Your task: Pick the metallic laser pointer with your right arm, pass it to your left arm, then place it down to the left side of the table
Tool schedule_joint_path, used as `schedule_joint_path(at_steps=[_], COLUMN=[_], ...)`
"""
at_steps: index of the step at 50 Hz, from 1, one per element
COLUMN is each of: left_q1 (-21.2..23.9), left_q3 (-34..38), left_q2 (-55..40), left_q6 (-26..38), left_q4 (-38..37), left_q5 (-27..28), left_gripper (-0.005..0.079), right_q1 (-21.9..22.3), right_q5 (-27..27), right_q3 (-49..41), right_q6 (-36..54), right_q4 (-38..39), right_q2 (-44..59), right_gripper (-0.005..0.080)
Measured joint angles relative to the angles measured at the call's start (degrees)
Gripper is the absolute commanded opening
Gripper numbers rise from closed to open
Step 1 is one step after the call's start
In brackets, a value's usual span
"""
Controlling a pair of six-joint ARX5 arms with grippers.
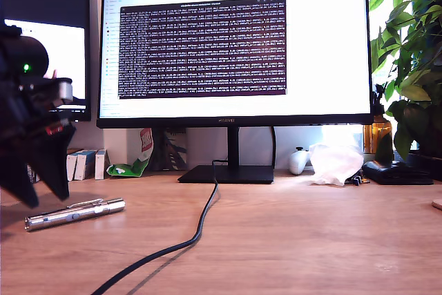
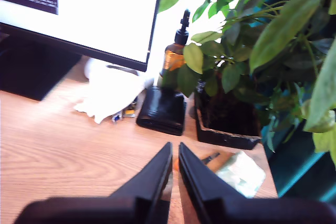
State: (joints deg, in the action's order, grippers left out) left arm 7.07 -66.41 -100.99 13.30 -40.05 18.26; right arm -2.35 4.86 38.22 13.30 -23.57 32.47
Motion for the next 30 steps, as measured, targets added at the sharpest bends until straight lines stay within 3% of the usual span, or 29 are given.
schedule_joint_path(at_steps=[3, 25, 30], left_q1=[-0.1, -1.0, -1.3], left_q3=[-1.5, -2.8, -2.8], left_q2=[0.0, 0.0, 0.0], left_q6=[0.0, -1.9, -2.3], left_q4=[-0.4, -3.3, -3.0], left_q5=[0.0, 0.0, -3.2], left_gripper=[-0.0030, -0.0021, -0.0021], right_q1=[-0.1, -1.1, -1.1], right_q5=[0.0, -0.2, 0.4], right_q3=[0.0, 0.0, 0.0], right_q6=[0.0, -6.1, -7.1], right_q4=[0.0, 0.0, 0.5], right_q2=[0.0, 0.0, 0.0], right_gripper=[-0.0013, -0.0013, -0.0013])
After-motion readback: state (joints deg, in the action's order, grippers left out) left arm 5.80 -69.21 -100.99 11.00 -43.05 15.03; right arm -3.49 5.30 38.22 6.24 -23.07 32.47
